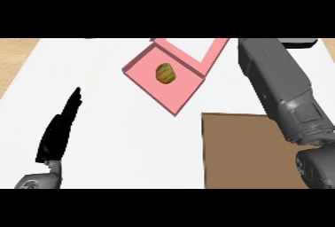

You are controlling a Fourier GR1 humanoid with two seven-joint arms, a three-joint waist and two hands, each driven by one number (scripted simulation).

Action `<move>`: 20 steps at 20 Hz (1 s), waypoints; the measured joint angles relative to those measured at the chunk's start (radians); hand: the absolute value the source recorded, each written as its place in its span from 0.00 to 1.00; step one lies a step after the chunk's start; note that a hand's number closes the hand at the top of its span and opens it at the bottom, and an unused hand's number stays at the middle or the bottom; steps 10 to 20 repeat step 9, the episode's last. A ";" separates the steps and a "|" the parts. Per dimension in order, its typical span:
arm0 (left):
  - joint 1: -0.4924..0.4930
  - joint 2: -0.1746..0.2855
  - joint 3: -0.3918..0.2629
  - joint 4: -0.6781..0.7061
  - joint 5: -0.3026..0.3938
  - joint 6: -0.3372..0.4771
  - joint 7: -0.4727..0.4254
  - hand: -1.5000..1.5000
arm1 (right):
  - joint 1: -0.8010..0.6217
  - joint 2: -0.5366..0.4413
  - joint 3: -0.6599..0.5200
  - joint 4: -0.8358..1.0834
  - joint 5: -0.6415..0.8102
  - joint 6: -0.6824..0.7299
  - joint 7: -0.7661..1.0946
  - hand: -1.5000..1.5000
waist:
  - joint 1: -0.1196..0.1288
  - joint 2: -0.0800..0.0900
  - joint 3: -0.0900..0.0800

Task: Pick the squash from the tray and place it in the cardboard box

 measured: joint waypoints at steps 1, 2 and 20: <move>0.011 0.001 -0.001 -0.011 0.003 -0.004 -0.002 0.50 | 0.013 -0.020 -0.013 0.008 -0.009 0.003 -0.011 0.00 | 0.002 0.000 0.000; 0.016 0.000 -0.001 -0.020 0.006 -0.005 0.003 0.50 | 0.025 -0.043 -0.025 0.012 -0.017 0.020 -0.024 0.00 | 0.000 -0.001 0.000; 0.031 -0.002 -0.003 -0.045 0.007 -0.008 0.006 0.50 | 0.077 -0.238 -0.076 0.047 -0.052 0.193 -0.074 0.00 | 0.000 0.000 0.001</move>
